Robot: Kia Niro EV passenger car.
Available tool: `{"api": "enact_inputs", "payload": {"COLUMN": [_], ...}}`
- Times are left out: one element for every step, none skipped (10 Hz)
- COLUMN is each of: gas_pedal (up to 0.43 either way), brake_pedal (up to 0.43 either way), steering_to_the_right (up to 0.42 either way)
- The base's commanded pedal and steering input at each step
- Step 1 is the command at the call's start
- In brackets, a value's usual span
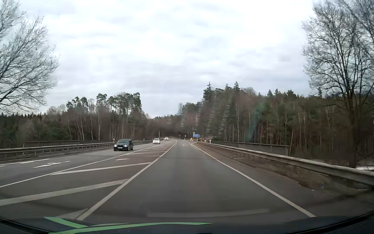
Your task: Follow the waypoints while adhering to traffic rules and regulations
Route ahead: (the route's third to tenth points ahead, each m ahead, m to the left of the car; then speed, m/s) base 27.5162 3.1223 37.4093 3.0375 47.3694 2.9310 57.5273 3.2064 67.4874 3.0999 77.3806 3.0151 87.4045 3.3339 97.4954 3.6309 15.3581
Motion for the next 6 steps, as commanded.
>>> {"api": "enact_inputs", "payload": {"gas_pedal": [0.169, 0.169, 0.169, 0.169, 0.169, 0.169], "brake_pedal": [0.000, 0.000, 0.000, 0.000, 0.000, 0.000], "steering_to_the_right": [0.003, 0.001, -0.002, -0.002, -0.002, -0.002]}}
